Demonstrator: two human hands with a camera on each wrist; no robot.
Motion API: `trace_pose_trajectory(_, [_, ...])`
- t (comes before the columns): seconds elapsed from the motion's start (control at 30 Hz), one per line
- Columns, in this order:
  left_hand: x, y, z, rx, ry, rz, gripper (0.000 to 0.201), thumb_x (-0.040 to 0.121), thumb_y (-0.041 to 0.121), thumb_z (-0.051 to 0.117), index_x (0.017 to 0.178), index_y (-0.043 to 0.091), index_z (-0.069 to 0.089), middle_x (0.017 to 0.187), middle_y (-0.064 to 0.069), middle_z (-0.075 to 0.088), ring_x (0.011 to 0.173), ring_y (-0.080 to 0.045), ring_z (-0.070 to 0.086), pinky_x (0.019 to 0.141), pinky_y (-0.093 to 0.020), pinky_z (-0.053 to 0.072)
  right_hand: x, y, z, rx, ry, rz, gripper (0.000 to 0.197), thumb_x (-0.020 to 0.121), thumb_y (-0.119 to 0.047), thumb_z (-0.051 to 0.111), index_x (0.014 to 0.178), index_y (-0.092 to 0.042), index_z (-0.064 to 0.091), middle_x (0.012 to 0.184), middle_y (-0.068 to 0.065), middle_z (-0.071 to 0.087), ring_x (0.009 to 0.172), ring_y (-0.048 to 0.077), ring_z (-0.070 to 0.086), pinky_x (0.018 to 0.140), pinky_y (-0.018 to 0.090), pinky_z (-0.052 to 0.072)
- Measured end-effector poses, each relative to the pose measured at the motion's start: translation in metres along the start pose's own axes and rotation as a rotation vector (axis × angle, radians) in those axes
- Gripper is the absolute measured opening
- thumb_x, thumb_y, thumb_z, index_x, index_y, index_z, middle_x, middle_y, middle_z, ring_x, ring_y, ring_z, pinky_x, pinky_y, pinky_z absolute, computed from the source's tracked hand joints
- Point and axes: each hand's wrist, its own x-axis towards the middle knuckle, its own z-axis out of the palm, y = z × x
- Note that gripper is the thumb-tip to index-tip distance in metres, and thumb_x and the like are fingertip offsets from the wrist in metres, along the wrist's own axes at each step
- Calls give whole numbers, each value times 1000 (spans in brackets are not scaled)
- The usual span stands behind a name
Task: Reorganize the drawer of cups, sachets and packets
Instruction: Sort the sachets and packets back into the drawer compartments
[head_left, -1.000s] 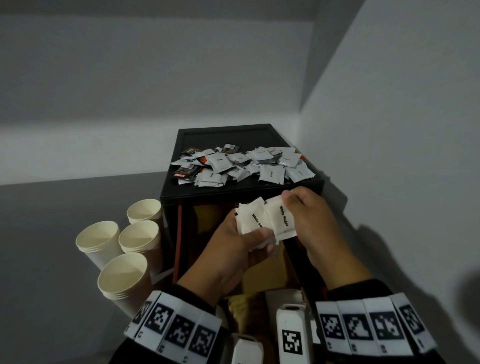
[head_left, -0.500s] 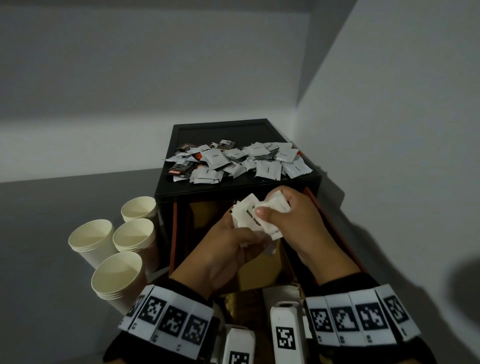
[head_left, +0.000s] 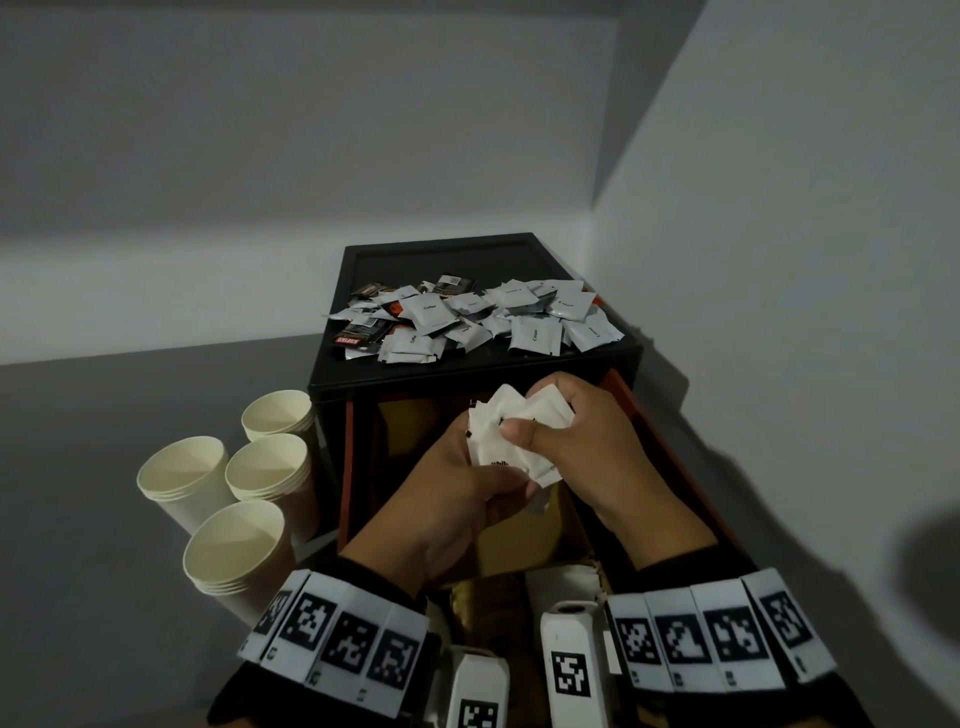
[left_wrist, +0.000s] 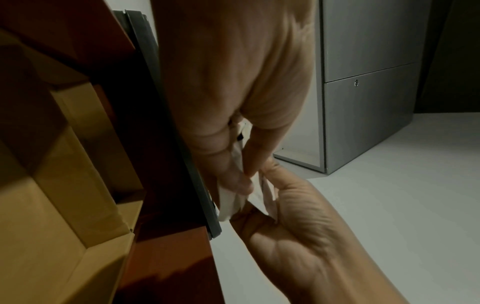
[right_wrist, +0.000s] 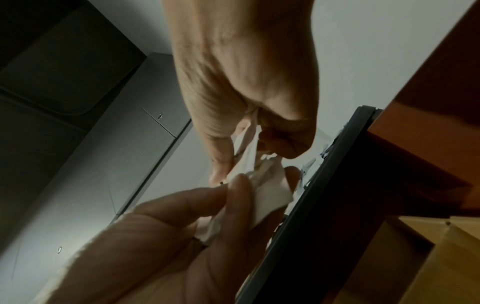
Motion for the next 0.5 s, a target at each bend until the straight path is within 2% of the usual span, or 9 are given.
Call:
trace_pose_trajectory(0.07, [-1, 0, 1, -19, -9, 2, 46, 85, -22, 43, 110, 15, 55, 92, -10, 68, 82, -23, 67, 59, -25, 57, 1, 0, -2, -27, 42, 0, 17, 81, -20, 70, 76, -24, 55, 80, -1, 61, 73, 11, 59, 61, 24, 48])
trace_pose_trajectory(0.13, [-2, 1, 1, -42, 1, 3, 45, 85, -22, 43, 107, 14, 56, 87, -8, 70, 78, -21, 69, 57, -23, 57, 1, -2, -8, 13, 75, 25, 14, 84, -21, 66, 76, -22, 55, 75, -3, 59, 68, 9, 57, 58, 21, 46])
trace_pose_trajectory(0.2, [-3, 3, 1, -69, 22, -3, 43, 85, -22, 42, 104, 13, 57, 86, -8, 71, 75, -20, 70, 57, -21, 56, 2, -1, -17, 93, 131, 68, 12, 87, -23, 62, 77, -18, 56, 75, 1, 61, 68, 13, 57, 62, 26, 46])
trace_pose_trajectory(0.3, [-2, 6, -1, -122, 57, -42, 40, 87, -19, 38, 105, 10, 57, 93, -13, 68, 82, -28, 64, 54, -23, 56, 5, 0, -28, 178, 212, 112, 13, 88, -26, 61, 77, -19, 56, 82, 8, 63, 76, 21, 59, 69, 33, 49])
trace_pose_trajectory(0.37, [0, 8, -1, -202, 67, -96, 42, 87, -15, 28, 105, 10, 57, 98, -16, 64, 88, -35, 60, 52, -26, 57, 5, 1, -30, 138, 221, 94, 14, 86, -28, 63, 77, -20, 56, 85, 9, 64, 80, 24, 60, 73, 37, 50])
trace_pose_trajectory(0.43, [2, 8, -3, -267, 63, -153, 47, 85, -12, 22, 106, 11, 57, 107, -17, 60, 92, -37, 59, 55, -30, 58, 4, -1, -29, 74, 193, 64, 14, 83, -27, 66, 77, -20, 55, 85, 6, 64, 78, 20, 60, 71, 35, 50])
trace_pose_trajectory(0.5, [3, 7, -5, -305, 50, -201, 48, 83, -11, 22, 108, 10, 56, 114, -21, 57, 96, -40, 59, 58, -34, 59, 3, -4, -26, 6, 121, 30, 14, 80, -23, 70, 79, -23, 55, 81, -2, 62, 71, 11, 59, 62, 26, 49])
